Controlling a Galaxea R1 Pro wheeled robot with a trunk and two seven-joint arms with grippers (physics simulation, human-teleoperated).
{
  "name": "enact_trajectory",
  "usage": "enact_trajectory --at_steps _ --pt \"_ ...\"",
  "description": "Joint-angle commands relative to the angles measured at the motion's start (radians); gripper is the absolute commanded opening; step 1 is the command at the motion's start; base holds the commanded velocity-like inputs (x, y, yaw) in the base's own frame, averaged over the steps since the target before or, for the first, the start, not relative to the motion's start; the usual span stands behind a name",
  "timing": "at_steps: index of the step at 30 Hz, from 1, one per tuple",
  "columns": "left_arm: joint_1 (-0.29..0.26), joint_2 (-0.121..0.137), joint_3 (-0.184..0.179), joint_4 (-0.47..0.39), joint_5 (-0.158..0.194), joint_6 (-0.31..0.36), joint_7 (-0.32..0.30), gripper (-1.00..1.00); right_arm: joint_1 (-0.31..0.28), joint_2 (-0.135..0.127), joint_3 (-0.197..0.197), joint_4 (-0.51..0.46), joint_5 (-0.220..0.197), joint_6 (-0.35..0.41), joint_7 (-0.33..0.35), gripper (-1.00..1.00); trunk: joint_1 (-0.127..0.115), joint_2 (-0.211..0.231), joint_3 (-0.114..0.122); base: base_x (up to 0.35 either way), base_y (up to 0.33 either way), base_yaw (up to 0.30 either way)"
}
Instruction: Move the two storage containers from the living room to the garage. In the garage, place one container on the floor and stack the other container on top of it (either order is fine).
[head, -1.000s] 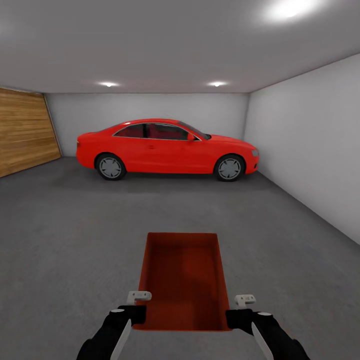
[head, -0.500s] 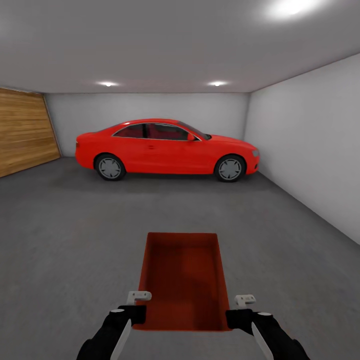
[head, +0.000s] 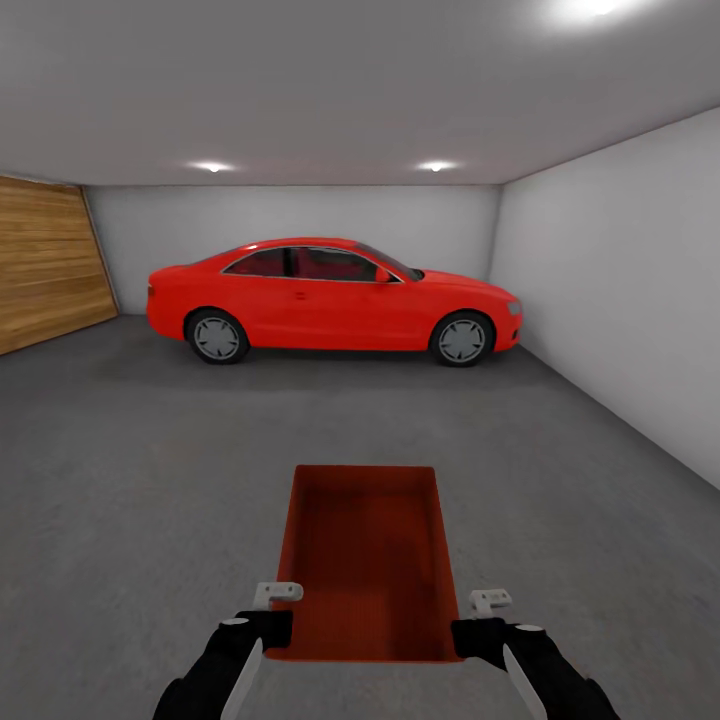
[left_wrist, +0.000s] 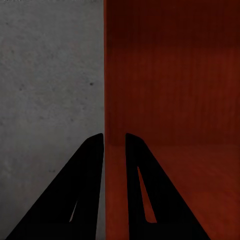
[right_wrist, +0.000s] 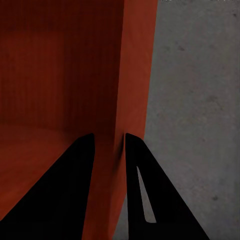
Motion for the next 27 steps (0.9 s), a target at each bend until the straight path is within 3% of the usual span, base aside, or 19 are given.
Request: enact_trajectory --at_steps 1,27 --pt "-0.001 -0.013 0.012 -0.001 -0.001 0.007 0.007 -1.00 0.000 0.004 0.037 -0.004 -0.002 -0.020 0.001 -1.00 0.000 -0.002 -0.002 0.010 0.000 0.000" --pt "-0.001 -0.013 0.012 -0.001 -0.001 0.007 0.007 -1.00 0.000 0.004 0.037 -0.004 -0.002 -0.020 0.001 -1.00 0.000 -0.002 -0.002 0.019 0.000 0.000"
